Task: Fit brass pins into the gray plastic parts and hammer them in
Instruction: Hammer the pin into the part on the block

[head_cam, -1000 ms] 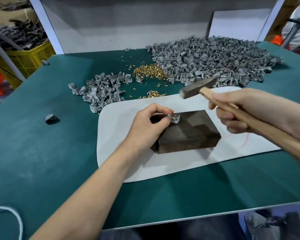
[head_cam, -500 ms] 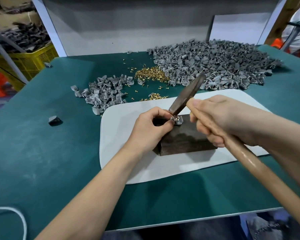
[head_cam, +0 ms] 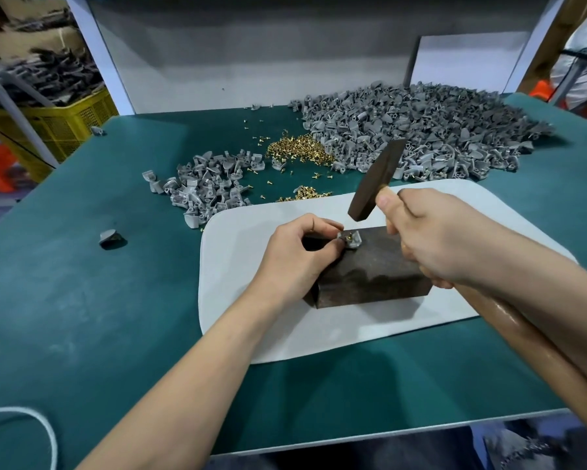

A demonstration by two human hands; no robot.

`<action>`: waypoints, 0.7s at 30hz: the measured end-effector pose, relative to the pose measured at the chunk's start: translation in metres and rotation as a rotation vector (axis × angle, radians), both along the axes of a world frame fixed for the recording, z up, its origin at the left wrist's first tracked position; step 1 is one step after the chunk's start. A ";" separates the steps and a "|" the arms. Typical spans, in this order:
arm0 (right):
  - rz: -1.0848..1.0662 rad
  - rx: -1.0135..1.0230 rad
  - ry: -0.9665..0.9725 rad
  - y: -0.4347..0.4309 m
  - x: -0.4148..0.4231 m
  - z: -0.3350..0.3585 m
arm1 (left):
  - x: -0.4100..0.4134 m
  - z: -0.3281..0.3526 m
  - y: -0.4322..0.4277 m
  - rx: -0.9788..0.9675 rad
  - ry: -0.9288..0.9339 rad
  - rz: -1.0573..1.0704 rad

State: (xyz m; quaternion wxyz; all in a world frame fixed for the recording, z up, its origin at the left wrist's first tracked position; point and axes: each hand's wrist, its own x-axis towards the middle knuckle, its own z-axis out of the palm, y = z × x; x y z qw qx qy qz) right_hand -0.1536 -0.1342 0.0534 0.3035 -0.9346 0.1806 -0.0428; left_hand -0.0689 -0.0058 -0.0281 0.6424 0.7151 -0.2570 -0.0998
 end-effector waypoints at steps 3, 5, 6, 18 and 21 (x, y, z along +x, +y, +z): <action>0.025 -0.111 0.020 0.006 -0.001 0.002 | 0.001 0.000 0.000 0.007 -0.009 0.005; 0.029 -0.154 0.074 0.009 -0.002 -0.001 | 0.000 0.000 0.001 0.002 -0.007 -0.006; 0.025 -0.163 0.089 0.010 -0.002 -0.002 | 0.000 0.000 0.001 0.004 -0.011 -0.010; 0.045 -0.143 -0.036 0.010 -0.008 0.015 | 0.002 -0.001 0.001 0.043 -0.034 0.008; 0.069 -0.146 0.028 0.012 -0.010 0.010 | 0.001 0.000 0.001 0.033 -0.038 0.000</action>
